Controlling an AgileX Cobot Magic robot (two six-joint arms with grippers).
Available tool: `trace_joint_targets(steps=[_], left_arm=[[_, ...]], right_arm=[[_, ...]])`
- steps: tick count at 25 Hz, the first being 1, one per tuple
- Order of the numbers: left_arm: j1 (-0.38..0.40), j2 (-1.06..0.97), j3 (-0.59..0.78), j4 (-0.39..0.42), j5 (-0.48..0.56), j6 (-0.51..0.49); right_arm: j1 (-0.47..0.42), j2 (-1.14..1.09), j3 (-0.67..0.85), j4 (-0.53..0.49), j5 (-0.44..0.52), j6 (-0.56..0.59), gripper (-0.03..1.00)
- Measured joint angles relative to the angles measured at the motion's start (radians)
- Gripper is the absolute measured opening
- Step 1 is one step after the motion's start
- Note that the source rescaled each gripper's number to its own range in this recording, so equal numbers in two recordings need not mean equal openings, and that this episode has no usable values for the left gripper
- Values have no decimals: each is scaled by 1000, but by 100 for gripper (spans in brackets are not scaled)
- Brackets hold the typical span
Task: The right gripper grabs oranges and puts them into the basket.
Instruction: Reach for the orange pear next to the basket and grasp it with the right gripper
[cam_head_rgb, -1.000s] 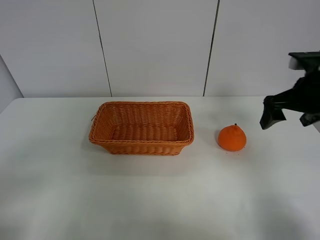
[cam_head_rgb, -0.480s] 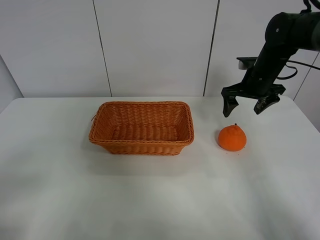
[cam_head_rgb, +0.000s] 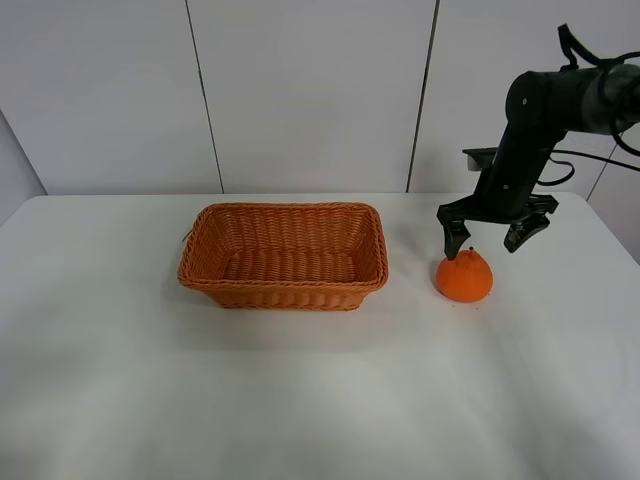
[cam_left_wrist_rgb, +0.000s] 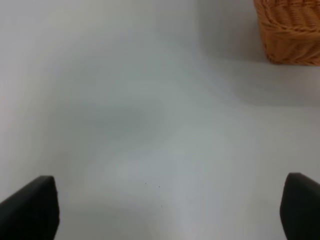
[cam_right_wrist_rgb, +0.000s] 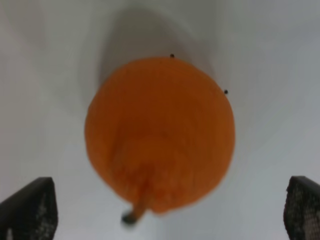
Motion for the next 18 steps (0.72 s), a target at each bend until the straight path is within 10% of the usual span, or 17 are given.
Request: trace_joint_targets(steps=[12,14,18], left_arm=[[0,0,0,0,0,0],[0,0,0,0,0,0],[0,0,0,0,0,0]], right_arm=[[0,150,0,30,-87,0,94],[0,150,-1,30,-88,0,75],[0,147,-6,30,-78,0,4]])
